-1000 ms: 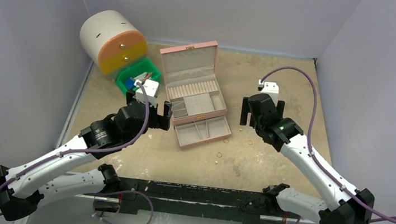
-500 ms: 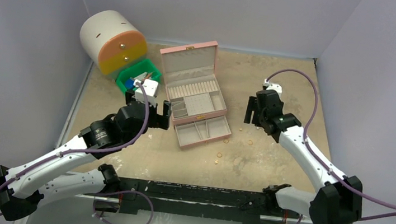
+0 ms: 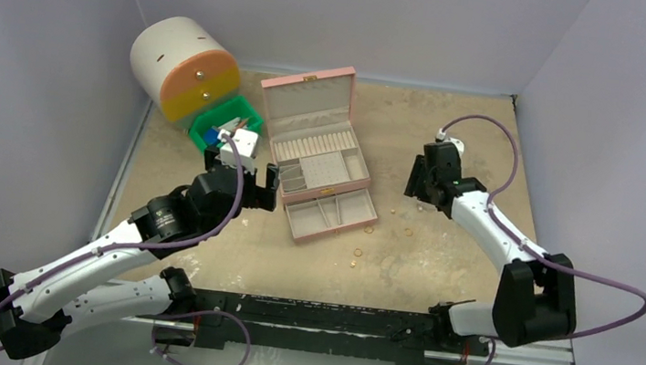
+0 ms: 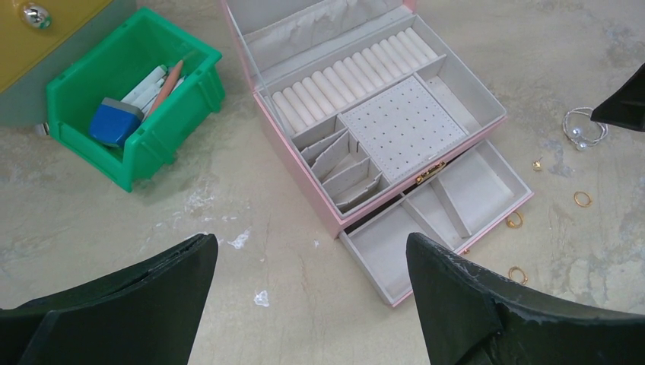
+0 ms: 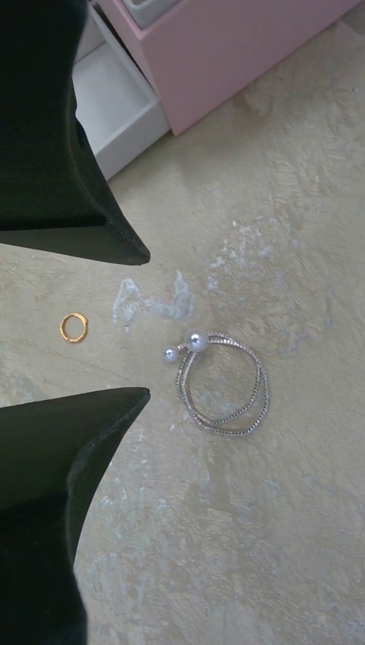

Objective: Organize the mixed jewelry

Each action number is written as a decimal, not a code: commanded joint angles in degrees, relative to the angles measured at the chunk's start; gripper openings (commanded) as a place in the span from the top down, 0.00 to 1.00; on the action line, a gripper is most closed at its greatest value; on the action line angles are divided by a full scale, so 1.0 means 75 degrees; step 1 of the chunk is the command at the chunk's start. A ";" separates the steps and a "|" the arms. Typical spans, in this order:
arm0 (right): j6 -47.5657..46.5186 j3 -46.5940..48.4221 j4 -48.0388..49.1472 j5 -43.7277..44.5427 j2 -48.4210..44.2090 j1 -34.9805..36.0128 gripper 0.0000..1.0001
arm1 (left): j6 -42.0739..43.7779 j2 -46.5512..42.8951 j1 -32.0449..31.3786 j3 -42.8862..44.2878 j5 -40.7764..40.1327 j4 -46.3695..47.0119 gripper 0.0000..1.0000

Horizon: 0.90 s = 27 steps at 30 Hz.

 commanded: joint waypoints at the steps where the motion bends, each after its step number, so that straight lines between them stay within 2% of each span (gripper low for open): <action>1: 0.0318 -0.0055 0.0498 -0.0069 0.0339 -0.0246 0.38 | 0.0048 -0.0001 -0.0020 0.0359 -0.0155 0.0120 0.05; 14: 0.0553 0.0124 0.1054 -0.0392 0.1638 -0.0514 0.52 | 0.0062 0.0089 -0.0020 0.0366 -0.0246 0.0059 0.06; 27: 0.0560 0.0051 0.1149 -0.0100 0.1954 -0.0542 0.60 | 0.0077 0.0175 -0.0020 0.0387 -0.0292 0.0037 0.06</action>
